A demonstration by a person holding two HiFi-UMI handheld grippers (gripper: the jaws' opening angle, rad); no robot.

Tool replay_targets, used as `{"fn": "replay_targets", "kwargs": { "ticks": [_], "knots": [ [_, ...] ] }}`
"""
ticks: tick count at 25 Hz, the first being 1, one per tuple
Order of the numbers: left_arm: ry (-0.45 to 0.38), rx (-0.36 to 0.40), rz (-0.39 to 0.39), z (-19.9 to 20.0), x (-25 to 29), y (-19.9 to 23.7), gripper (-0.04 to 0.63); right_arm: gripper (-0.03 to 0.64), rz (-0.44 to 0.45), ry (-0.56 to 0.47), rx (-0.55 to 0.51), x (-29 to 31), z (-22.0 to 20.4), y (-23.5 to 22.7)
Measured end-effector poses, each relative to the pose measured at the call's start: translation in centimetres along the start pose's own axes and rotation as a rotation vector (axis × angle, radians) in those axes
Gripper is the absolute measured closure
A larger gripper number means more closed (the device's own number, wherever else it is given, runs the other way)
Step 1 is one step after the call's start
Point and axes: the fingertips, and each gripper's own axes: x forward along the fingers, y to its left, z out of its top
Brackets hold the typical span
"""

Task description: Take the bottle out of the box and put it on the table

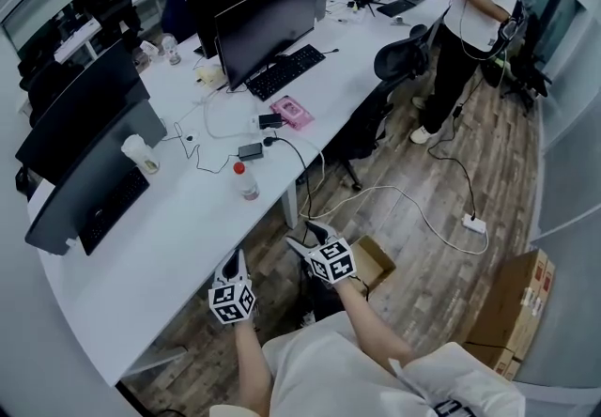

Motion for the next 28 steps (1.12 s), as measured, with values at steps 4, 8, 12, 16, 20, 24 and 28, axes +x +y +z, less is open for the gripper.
{"fn": "replay_targets", "kwargs": {
  "ticks": [4,8,12,16,20,24,28],
  "knots": [
    [-0.022,0.005,0.004,0.8,-0.7,-0.1,0.580,0.309,-0.005,-0.005,0.001,-0.6,-0.1,0.2],
    [-0.026,0.000,0.009,0.7,-1.0,-0.3,0.580,0.415,-0.034,-0.014,-0.004,-1.2,-0.2,-0.2],
    [-0.031,0.002,0.008,0.6,-1.2,-0.8,0.580,0.468,-0.041,-0.012,-0.001,-1.7,-0.6,-0.4],
    [-0.033,0.007,0.001,0.7,-0.9,-1.1,0.580,0.546,-0.064,-0.005,0.016,-2.0,-1.0,-1.1],
    [-0.035,0.015,-0.017,0.8,-0.6,-2.1,0.580,0.571,-0.076,0.002,0.029,-2.6,-1.2,-1.6],
    [-0.034,0.023,-0.027,0.8,-0.5,-2.6,0.580,0.577,-0.072,0.009,0.034,-2.8,-1.6,-1.6],
    [-0.033,0.027,-0.030,0.8,-0.5,-2.6,0.580,0.577,-0.053,0.013,0.048,-2.8,-1.8,-1.3]
  ]
}}
